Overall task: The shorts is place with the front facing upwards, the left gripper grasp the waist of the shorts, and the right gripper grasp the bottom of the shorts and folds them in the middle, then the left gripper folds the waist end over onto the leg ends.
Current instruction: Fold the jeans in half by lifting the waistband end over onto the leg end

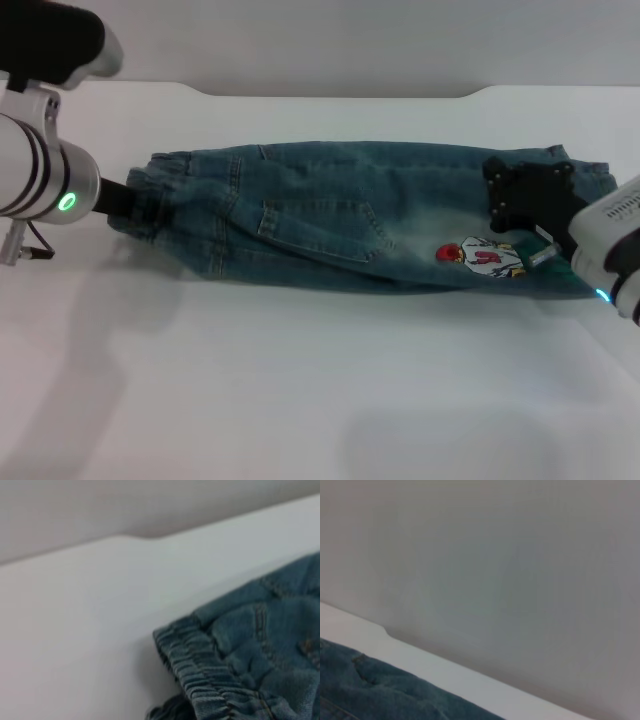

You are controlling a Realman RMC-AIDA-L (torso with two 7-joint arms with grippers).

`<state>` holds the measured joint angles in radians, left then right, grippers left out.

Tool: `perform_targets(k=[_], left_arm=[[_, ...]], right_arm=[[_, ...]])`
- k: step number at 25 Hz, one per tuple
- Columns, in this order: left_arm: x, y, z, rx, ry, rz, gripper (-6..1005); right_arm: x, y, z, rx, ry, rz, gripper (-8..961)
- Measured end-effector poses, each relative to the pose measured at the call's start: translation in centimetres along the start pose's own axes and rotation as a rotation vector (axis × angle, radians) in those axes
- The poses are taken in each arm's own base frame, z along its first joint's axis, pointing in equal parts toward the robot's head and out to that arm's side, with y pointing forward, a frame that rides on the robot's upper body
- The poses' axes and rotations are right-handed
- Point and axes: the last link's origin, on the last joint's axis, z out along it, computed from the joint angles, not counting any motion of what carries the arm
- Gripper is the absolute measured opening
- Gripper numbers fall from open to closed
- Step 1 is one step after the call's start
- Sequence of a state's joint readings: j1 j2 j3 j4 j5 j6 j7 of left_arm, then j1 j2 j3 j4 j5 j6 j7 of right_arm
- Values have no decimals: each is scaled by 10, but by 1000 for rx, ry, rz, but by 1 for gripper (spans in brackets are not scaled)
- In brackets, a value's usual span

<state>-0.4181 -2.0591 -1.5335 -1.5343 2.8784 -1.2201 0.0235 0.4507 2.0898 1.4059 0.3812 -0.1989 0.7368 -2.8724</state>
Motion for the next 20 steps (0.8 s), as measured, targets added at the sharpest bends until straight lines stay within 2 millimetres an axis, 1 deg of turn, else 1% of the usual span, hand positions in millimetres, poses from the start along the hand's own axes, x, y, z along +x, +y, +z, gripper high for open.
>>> perform_targets(k=[2, 3, 8, 14, 20], left_arm=[[2, 0, -5, -2, 22, 0, 468], [3, 1, -8, -3, 31, -1, 458], [6, 2, -22, -6, 89, -1, 413], [17, 6, -41, -15, 185, 7, 362], [24, 13, -46, -60, 241, 14, 320]], right_arm=[[-1, 2, 7, -10, 30, -4, 20], [-1, 2, 7, -10, 30, -4, 21], [-4, 12, 17, -42, 61, 38, 22], [-11, 37, 29, -130, 82, 22, 23], [-21, 59, 39, -194, 106, 6, 25]])
